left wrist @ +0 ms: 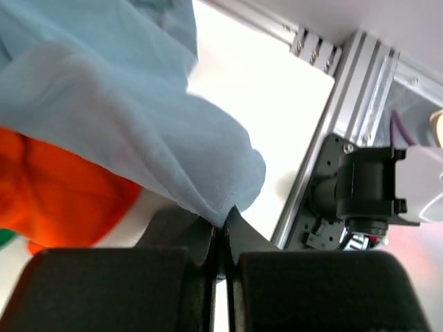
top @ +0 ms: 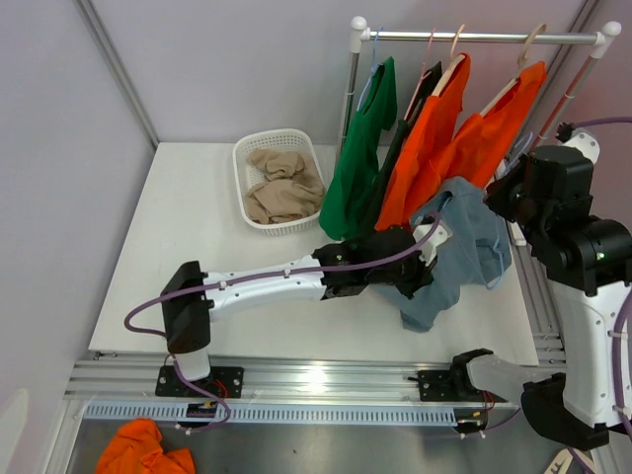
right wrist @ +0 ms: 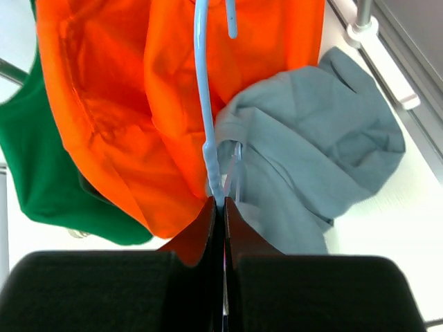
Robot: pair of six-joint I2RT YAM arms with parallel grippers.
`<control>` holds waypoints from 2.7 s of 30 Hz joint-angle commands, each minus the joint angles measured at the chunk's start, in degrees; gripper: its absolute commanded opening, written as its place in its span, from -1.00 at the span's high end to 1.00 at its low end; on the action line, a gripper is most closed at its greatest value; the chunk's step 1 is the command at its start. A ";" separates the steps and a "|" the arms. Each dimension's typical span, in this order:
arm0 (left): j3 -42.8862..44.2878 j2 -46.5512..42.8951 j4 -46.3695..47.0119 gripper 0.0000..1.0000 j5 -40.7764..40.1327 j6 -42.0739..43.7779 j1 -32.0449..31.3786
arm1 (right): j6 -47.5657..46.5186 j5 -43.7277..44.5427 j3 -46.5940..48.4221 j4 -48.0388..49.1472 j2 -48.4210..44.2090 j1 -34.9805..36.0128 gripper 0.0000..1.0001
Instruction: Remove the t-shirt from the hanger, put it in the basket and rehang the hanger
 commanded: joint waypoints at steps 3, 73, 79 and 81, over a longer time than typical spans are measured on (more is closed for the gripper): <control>4.02 -2.46 -4.21 0.99 -3.59 1.81 1.98 | -0.01 0.10 5.42 -4.82 -3.48 0.01 1.00; 45.65 -8.44 9.40 0.99 -1.30 17.44 44.70 | -21.46 -32.15 -10.83 54.47 13.22 -34.70 1.00; 51.21 -0.97 20.20 0.99 -4.46 22.19 46.54 | -20.84 -35.86 -7.05 58.52 18.93 -36.11 1.00; 56.74 1.92 19.87 0.99 -3.76 23.16 47.16 | -20.58 -36.38 -6.87 61.16 19.55 -36.20 1.00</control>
